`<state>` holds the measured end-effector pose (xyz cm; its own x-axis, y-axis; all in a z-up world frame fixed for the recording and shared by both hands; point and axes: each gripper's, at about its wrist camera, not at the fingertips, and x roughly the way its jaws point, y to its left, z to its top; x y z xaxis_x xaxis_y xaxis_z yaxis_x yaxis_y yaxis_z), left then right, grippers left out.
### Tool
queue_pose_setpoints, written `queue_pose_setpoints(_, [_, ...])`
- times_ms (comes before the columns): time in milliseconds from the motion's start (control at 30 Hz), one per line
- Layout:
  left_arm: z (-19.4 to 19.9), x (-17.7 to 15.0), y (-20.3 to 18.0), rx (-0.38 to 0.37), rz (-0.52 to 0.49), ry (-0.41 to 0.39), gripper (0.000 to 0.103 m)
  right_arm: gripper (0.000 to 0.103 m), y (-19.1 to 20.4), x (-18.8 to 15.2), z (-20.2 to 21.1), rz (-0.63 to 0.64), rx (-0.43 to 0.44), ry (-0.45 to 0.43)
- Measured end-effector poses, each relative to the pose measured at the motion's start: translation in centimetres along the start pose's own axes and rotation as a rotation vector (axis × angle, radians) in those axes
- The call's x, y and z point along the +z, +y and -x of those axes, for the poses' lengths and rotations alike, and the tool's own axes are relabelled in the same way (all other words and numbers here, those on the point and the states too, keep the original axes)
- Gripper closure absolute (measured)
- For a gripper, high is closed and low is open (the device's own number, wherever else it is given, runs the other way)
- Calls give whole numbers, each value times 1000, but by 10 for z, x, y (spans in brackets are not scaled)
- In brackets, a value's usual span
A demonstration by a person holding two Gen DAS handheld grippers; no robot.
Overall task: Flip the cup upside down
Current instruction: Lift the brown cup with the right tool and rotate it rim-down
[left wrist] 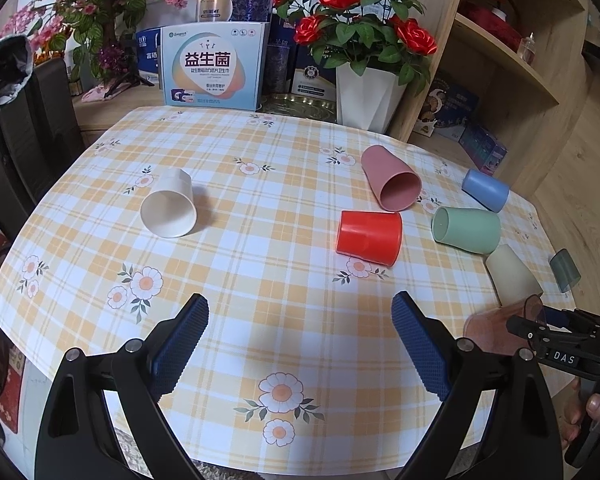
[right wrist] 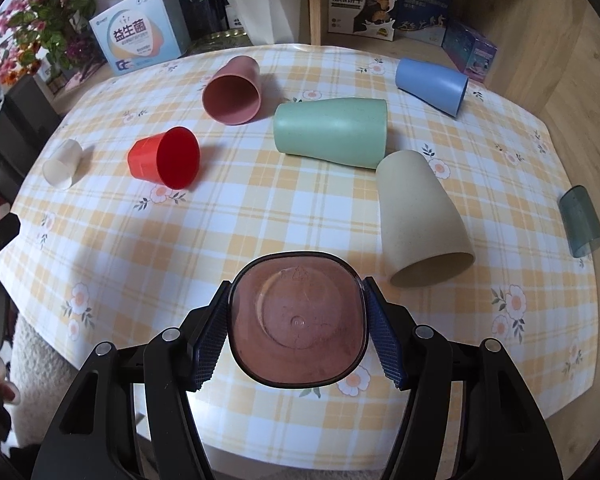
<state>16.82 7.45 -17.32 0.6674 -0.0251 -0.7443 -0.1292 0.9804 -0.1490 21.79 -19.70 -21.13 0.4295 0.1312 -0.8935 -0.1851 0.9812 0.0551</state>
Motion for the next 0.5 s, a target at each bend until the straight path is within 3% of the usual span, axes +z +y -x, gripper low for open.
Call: queue_pose_setpoints(500, [13, 6, -9, 51, -68, -4, 12, 40, 2, 10, 8, -37, 13, -21])
